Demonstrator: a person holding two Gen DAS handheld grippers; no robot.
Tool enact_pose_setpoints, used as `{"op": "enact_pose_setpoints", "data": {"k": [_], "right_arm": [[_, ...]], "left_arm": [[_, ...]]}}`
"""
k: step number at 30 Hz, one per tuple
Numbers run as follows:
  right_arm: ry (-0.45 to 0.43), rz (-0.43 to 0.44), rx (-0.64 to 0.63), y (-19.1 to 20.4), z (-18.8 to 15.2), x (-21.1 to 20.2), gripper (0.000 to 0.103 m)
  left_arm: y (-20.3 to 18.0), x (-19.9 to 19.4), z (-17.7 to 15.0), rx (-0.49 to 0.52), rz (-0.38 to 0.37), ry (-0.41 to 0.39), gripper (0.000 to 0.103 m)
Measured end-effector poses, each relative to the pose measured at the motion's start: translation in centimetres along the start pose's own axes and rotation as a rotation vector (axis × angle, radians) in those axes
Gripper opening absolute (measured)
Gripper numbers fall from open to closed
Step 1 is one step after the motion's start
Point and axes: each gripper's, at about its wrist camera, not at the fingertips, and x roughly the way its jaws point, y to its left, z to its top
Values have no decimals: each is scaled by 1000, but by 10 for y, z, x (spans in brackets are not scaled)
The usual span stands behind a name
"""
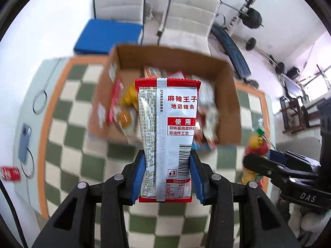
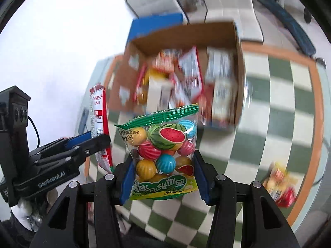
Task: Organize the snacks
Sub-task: 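Grasp the long white-red packet with the left gripper while the right gripper grasps the candy bag, then drop the white-red packet and candy bag into the box, opening both grippers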
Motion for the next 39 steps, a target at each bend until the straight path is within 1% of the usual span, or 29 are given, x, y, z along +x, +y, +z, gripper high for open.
{"op": "enact_pose_setpoints", "data": {"k": [2,3,6,9,13,16,18,20,21,22,23,24,25,26,28,31,34,37,39], "right_arm": [[-21,-15,-1,9,23,4,54],[-32,-20,10,10,40,6,54],[-43,-50,22,10,79,19,54],[-39,-78,49,8,116,36,54],[-11,-128,67,-3,155,72,54],[13,-158,76,-9,180,95,54],[29,-178,80,-14,194,111,55],[46,-179,93,-18,202,122,56],[57,-190,100,-20,207,128,64],[58,-194,99,-21,211,131,81],[55,-196,97,-21,213,132,90],[49,-208,96,-21,216,132,92],[47,-213,93,-20,217,131,92],[45,-213,89,-19,219,131,92],[46,-219,77,-16,220,127,92],[43,-241,55,-13,218,121,92],[48,-242,52,-12,213,115,92],[41,-235,52,-11,202,105,92],[30,-223,54,-11,192,94,92]], "left_arm": [[5,3,27,-10,17,-5,38],[8,9,42,-9,18,3,38],[16,29,78,-13,41,21,38],[23,50,108,-13,64,48,39],[32,80,139,-20,86,81,39],[36,97,154,-18,110,105,41],[41,108,162,-35,123,121,41],[45,115,168,-49,105,138,43],[47,118,170,-54,105,141,44],[48,120,172,-57,110,147,48],[50,121,173,-62,105,153,59],[50,121,174,-66,99,155,63],[50,121,174,-63,98,159,72],[50,120,174,-63,96,158,79],[48,117,174,-65,86,156,84],[45,109,171,-68,65,150,84],[37,98,166,-54,49,141,84],[26,79,155,-34,29,114,84],[16,64,144,-14,33,89,84]]}}
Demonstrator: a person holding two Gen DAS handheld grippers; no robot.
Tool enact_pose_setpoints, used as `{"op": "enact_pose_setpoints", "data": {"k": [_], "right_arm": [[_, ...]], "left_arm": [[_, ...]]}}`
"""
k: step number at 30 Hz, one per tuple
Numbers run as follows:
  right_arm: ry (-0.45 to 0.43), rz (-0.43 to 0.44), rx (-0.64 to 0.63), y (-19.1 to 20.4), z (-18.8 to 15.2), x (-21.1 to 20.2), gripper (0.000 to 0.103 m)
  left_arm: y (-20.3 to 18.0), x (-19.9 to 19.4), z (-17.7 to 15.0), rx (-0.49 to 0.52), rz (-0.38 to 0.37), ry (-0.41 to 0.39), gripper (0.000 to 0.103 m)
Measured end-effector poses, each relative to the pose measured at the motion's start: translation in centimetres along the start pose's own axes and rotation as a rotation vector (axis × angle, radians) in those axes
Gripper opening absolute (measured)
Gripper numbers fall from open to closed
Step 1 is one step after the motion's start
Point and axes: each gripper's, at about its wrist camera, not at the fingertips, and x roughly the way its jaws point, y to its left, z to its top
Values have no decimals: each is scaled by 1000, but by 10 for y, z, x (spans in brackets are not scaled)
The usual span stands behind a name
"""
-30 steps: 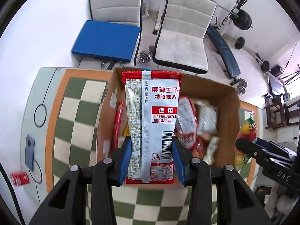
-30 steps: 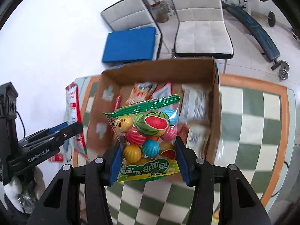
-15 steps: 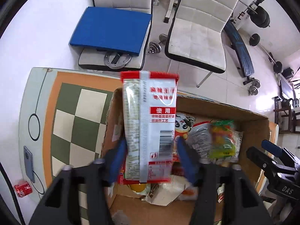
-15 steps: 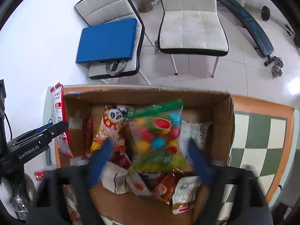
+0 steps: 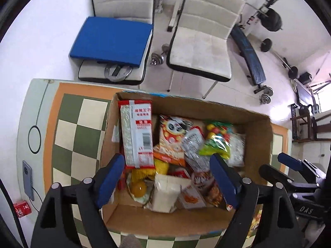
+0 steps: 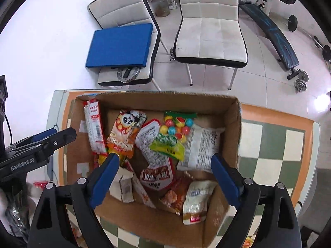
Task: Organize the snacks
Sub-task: 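Drop the white-red packet and candy bag into the box, opening both grippers, then move both open grippers to the yellow cookie bag and red packet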
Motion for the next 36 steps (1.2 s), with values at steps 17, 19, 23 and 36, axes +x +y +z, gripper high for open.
{"op": "enact_pose_setpoints", "data": {"k": [17,19,23,36], "right_arm": [[-35,-21,343,-164,-257,-86,92],[-11,-28,399,-187,-287,-79,92],[34,-54,488,-229,-339,-61,92],[26,-51,690,-315,-402,-45,92]], "left_arm": [[-182,0,-214,330,-49,56,84],[-207,26,-232,364,-68,122,84],[-255,72,-254,419,-91,234,84],[-341,162,-276,544,-9,391,84]]}}
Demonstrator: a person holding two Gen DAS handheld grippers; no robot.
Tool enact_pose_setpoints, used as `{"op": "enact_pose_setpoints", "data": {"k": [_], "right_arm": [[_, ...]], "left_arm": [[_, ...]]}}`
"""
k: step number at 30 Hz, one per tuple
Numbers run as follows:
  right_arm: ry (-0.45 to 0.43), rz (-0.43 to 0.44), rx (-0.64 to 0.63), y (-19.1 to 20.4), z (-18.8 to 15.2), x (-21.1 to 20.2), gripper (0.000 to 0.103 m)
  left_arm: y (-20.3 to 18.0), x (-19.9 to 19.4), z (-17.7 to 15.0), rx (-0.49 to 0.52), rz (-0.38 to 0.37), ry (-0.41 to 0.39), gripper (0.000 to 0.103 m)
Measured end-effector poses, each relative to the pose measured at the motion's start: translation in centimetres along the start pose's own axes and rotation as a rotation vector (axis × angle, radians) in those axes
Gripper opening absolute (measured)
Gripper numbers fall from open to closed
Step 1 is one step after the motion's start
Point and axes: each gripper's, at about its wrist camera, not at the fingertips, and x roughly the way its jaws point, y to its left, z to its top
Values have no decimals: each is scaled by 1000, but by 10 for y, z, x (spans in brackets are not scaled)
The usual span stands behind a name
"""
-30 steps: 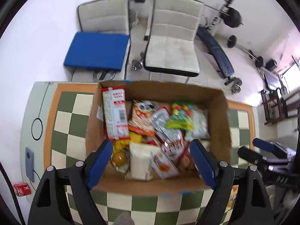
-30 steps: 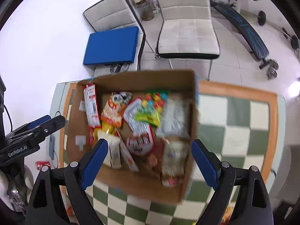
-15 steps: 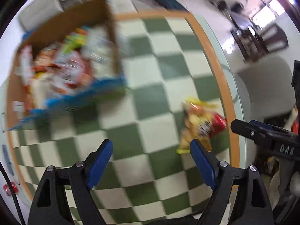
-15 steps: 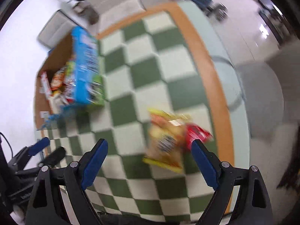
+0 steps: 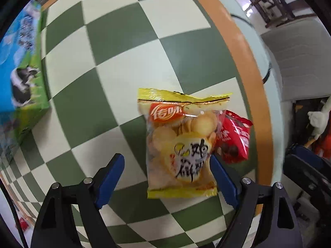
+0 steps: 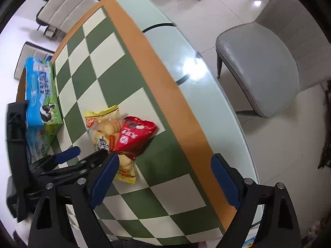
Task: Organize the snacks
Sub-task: 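Move both open grippers to the yellow cookie bag and red packet, then grasp the yellow cookie bag with the left gripper while the right gripper grasps the red packet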
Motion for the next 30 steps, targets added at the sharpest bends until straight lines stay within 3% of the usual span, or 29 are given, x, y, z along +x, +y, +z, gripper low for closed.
{"op": "enact_pose_setpoints", "data": {"k": [5,6,8,11,16,23,24,25,27,28,30], "right_arm": [[2,24,5,1,5,2,92],[4,26,1,2,6,3,92],[10,28,-8,5,9,5,92],[25,40,-13,11,13,11,92],[59,61,-35,31,19,29,92],[108,39,-77,59,24,62,92],[111,32,-71,61,24,67,88],[111,39,-65,62,24,70,72],[102,10,-57,64,22,74,53],[91,13,-58,65,22,73,39],[95,23,-52,67,20,75,39]], "left_arm": [[-9,13,6,1,-5,27,83],[-11,11,6,10,-1,12,80],[-9,5,1,7,-16,-13,61],[5,-3,-10,-15,-8,-25,52],[42,-10,-37,-73,36,-43,49],[80,-13,-69,-179,16,-44,45],[84,-14,-73,-189,16,-48,45],[86,-15,-75,-195,18,-54,43],[94,-20,-71,-205,16,-66,42],[94,-22,-73,-207,13,-70,42],[98,-28,-78,-217,8,-88,41]]}}
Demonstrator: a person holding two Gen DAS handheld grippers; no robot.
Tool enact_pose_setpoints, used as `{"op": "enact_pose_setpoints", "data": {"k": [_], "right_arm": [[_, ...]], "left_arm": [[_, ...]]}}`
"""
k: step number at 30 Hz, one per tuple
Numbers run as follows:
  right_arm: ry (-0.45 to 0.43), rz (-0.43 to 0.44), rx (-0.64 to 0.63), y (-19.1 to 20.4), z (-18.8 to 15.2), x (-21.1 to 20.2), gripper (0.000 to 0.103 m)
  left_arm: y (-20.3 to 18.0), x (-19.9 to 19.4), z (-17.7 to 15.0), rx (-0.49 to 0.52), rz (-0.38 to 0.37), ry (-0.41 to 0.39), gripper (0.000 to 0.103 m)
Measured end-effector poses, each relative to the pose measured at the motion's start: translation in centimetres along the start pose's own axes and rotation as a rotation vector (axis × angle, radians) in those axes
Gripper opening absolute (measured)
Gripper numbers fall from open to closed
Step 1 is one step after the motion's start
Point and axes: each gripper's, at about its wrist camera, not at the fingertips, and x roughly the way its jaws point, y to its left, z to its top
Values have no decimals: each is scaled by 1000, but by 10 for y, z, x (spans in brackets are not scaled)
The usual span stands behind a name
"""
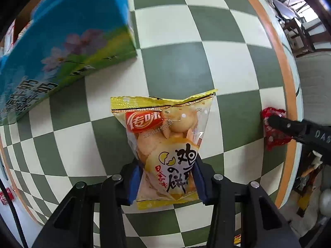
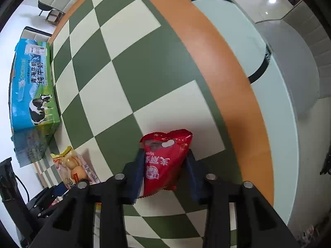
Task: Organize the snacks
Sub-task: 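Grasp the yellow cookie bag with the left gripper while the right gripper grasps the red packet, then carry both packets over the box and open both grippers to drop them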
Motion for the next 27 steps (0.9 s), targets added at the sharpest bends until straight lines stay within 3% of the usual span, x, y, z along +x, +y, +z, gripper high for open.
{"op": "enact_pose_setpoints", "data": {"k": [6,12,18,21,27], "right_arm": [[-8,38,-39,17,-10,-6,37],[-26,101,-113,54,-24,-24,37],[-41,184,-201,97,-37,-54,37],[-58,229,-244,120,-39,-75,37],[-97,308,-348,180,-32,-119,37]], "left_arm": [[20,-33,-5,-21,-33,-62,39],[45,-69,-30,-35,-73,-123,38],[60,-127,-40,-55,-132,-216,38],[74,-168,-28,-74,-157,-271,38],[109,-207,4,-123,-171,-329,38]]}}
